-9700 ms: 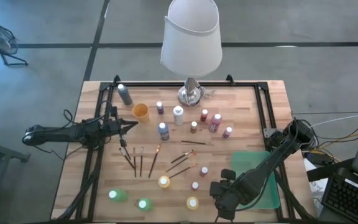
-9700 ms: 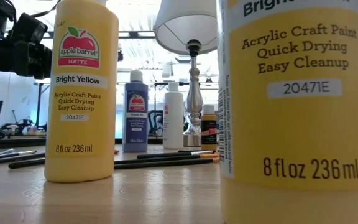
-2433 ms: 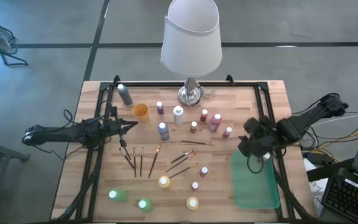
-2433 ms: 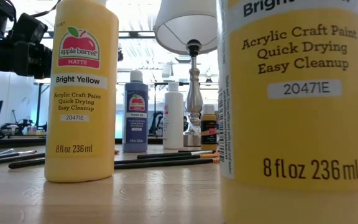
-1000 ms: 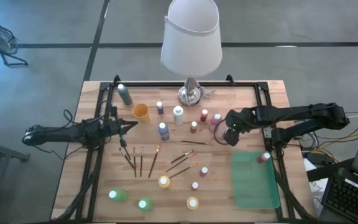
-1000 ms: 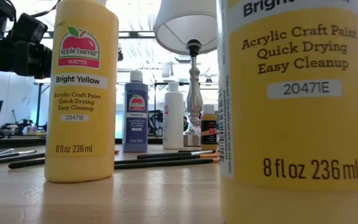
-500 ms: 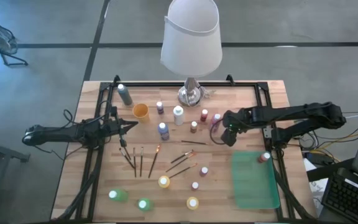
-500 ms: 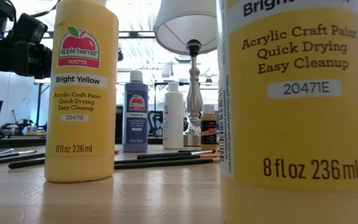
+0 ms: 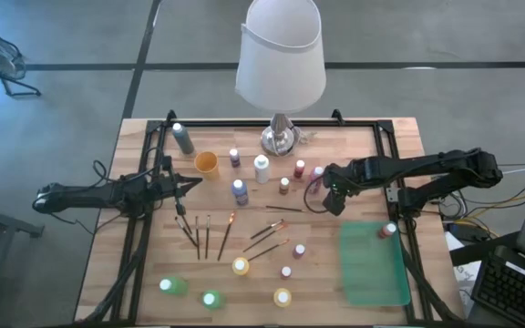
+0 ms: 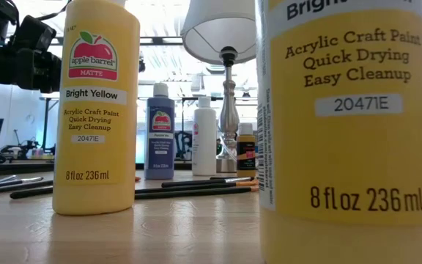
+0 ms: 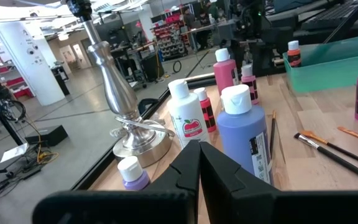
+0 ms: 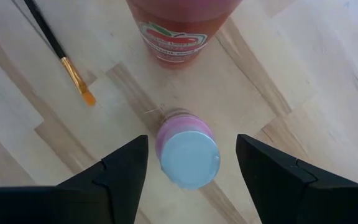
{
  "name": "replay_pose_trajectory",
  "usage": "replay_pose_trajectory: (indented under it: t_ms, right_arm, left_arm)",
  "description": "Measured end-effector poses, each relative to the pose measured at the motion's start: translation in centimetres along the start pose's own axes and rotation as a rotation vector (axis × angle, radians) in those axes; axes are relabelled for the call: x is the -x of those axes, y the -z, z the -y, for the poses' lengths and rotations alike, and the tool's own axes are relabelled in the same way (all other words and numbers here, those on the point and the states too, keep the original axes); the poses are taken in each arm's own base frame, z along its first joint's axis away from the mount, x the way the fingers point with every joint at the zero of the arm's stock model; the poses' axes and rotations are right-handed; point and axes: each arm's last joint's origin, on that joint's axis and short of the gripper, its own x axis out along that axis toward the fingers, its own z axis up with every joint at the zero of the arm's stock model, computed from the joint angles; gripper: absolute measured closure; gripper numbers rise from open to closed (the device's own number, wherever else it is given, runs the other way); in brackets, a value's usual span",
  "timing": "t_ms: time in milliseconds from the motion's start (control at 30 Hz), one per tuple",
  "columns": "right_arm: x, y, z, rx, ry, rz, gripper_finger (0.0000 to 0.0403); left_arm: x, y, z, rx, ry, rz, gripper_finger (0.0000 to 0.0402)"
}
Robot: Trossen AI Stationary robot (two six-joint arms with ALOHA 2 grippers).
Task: Pick & Place Paint Supplies
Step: Put the light pink paint bottle into the green bin
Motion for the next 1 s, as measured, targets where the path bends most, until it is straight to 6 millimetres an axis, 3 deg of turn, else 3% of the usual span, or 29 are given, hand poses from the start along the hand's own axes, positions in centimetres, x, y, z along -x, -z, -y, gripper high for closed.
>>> replay_pose_trajectory:
  t_ms: [567,1000]
  right_arm:
    - [-0.24,0.16,0.24,-0.001,-0.016,-0.019,0.0291]
    - [-0.25,0.2,0.26,0.005,-0.014,-0.022,0.0281]
  left_arm:
    - [0.0,0.0,0.0,0.0,0.0,0.0,0.0389]
    - [0.0,-0.01,0.01,0.0,0.0,0.0,0.0389]
